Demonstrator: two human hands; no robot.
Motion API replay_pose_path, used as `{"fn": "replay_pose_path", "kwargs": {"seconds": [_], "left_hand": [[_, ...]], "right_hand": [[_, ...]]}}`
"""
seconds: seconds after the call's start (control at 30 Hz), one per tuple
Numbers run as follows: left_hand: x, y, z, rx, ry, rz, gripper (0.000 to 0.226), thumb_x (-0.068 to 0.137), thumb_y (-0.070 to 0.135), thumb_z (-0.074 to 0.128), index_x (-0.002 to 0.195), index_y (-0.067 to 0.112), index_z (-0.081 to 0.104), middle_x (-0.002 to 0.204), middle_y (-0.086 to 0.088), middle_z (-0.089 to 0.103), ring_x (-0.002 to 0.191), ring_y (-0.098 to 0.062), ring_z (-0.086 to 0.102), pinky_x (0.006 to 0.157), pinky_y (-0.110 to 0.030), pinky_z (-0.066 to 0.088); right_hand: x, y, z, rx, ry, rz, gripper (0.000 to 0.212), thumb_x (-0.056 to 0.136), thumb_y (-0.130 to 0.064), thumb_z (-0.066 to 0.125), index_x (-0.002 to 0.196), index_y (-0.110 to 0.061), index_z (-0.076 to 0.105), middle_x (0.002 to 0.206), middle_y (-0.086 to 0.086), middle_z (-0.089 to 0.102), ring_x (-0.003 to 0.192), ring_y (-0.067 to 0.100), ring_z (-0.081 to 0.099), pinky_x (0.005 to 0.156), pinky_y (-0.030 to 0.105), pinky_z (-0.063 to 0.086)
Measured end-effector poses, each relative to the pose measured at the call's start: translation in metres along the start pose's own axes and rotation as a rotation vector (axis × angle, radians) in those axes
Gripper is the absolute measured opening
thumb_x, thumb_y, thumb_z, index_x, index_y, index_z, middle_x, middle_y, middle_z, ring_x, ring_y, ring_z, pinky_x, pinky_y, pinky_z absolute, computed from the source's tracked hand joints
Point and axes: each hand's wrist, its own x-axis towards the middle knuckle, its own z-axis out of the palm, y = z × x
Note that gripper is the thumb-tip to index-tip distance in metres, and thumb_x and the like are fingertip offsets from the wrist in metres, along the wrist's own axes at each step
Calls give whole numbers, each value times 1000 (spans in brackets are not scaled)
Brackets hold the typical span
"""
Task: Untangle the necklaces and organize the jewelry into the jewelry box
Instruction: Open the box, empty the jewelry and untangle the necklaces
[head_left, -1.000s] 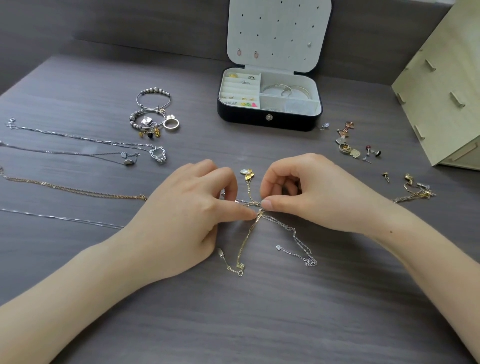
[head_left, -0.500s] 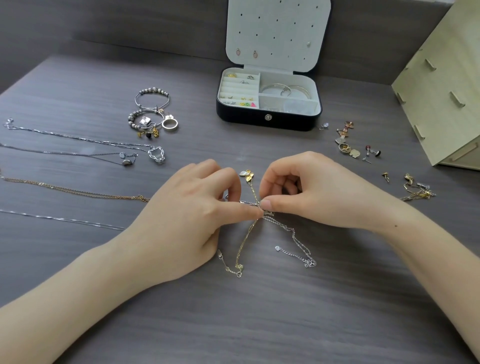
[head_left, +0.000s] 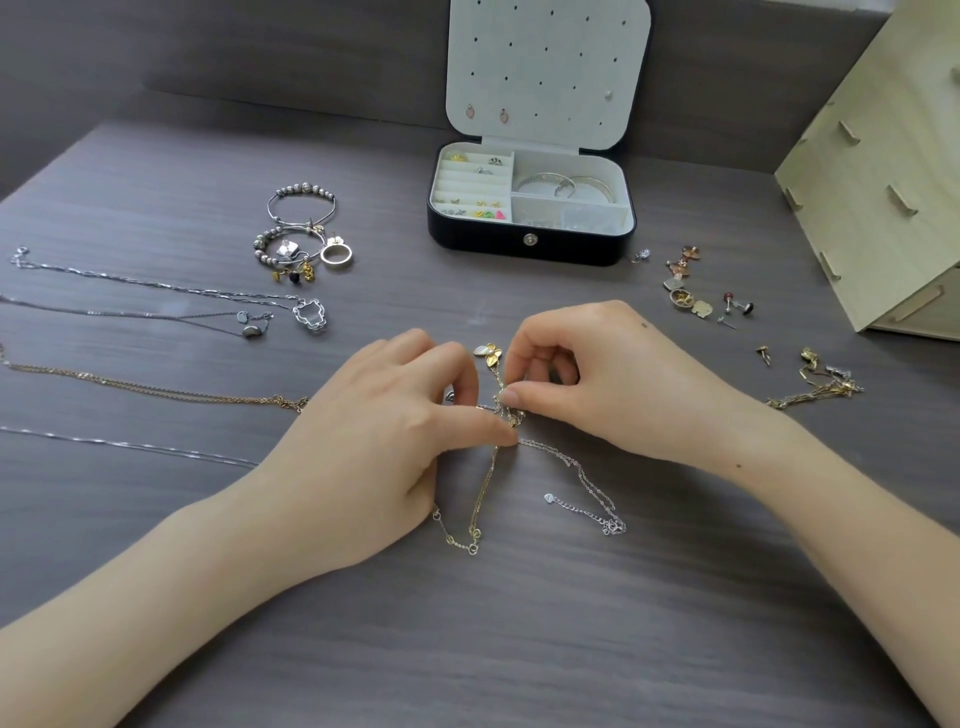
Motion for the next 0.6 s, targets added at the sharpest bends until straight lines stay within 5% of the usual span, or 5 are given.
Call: {"fn": "replay_pose_path", "kwargs": {"seconds": [0.6], "left_hand": [[-3, -3, 0, -3, 19, 16, 65, 70, 6, 25, 111, 32, 68, 88, 3, 57, 72, -19, 44, 57, -35, 44]], "right_hand": [[-1, 7, 5, 18, 154, 67, 18, 78, -40, 69, 68, -28, 61, 56, -14, 50, 58, 3, 47, 56, 22, 31]]}}
